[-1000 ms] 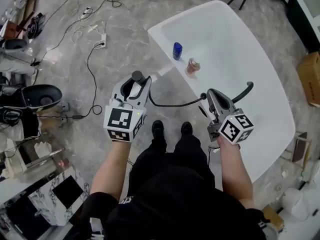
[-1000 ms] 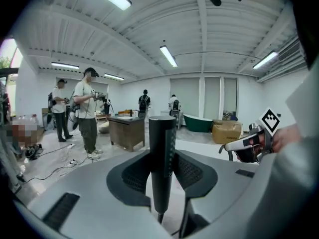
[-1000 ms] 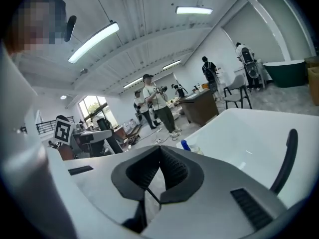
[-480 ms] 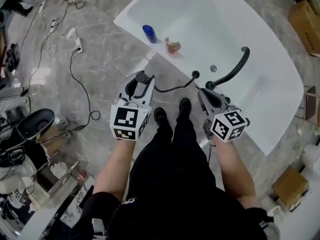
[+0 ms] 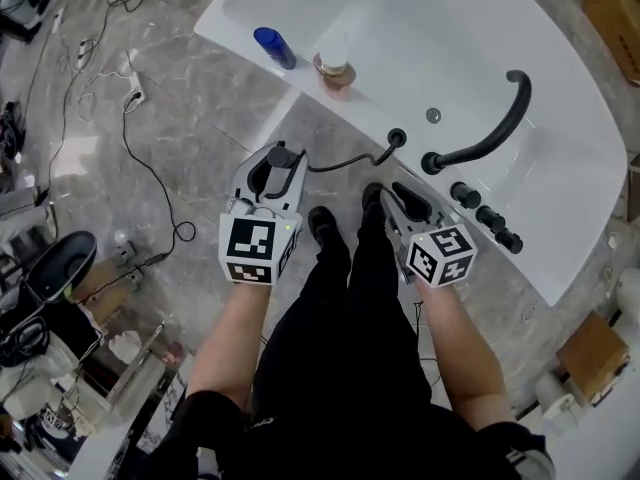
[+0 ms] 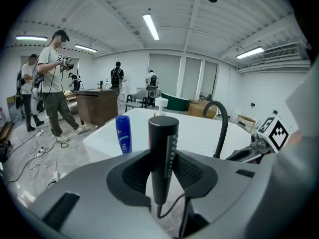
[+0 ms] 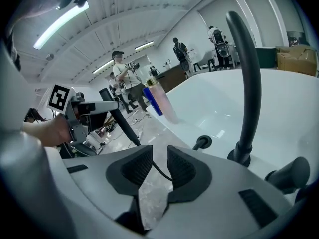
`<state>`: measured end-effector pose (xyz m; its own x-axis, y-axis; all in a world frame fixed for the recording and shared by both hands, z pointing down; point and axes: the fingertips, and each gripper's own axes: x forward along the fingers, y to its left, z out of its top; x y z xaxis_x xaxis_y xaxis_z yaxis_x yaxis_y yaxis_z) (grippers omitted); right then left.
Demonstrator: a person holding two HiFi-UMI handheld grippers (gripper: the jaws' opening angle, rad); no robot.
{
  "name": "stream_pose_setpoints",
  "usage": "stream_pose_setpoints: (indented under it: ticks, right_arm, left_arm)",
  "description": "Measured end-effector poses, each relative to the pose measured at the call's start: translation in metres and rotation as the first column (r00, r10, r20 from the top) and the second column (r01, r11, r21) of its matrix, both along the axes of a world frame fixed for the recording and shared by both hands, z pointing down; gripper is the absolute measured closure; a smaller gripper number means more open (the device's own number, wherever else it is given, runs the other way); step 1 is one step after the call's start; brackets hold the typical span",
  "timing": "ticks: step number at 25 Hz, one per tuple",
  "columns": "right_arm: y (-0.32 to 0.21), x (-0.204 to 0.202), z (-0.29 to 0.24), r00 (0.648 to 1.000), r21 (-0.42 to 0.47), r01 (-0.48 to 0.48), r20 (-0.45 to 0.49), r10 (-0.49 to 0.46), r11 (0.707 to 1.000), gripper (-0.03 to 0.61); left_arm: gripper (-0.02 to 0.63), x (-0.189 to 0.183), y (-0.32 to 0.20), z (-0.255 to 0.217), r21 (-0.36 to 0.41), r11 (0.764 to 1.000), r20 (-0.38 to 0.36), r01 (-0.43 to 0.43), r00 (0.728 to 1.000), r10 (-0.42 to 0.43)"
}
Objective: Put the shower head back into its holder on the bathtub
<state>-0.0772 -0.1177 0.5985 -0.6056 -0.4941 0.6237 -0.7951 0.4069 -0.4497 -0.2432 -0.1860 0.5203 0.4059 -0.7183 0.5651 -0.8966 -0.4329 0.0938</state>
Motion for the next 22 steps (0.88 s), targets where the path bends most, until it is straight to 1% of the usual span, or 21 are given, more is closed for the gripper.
stream_pose_setpoints:
  ticks: [7, 11, 14, 18, 22]
  right_arm:
    - [-0.007, 0.005, 0.08, 0.998, -0.036, -0.045, -0.044, 0.043, 0.998, 0.449]
    - [-0.015, 0.005, 0.125, 0.994, -0.043, -0.093, -0.065, 0.09, 0.995, 0.441]
    - [-0.021, 0.004, 0.162, 0.986, -0.044, -0.137, -0.098, 0.132, 0.99, 0.434]
    - [-0.024, -0.001, 0.201, 0.975, -0.042, -0.172, -0.151, 0.164, 0.984, 0.42]
    - [-0.03, -0.002, 0.228, 0.963, -0.036, -0.212, -0.177, 0.203, 0.977, 0.422]
  left_arm:
    - [0.469, 0.007, 0.001, 0.072, -0.037, 0.998, 0.011, -0.046, 0.999, 0.046]
    - [0.469, 0.004, 0.005, 0.117, -0.071, 0.997, 0.006, -0.04, 0.999, 0.041]
    - [0.469, 0.001, 0.004, 0.15, -0.092, 0.995, -0.005, -0.029, 1.0, 0.029]
    - [0.469, 0.003, 0.002, 0.179, -0.113, 0.993, -0.014, -0.038, 0.999, 0.037]
    - [0.469, 0.002, 0.004, 0.2, -0.127, 0.991, -0.02, -0.049, 0.999, 0.047]
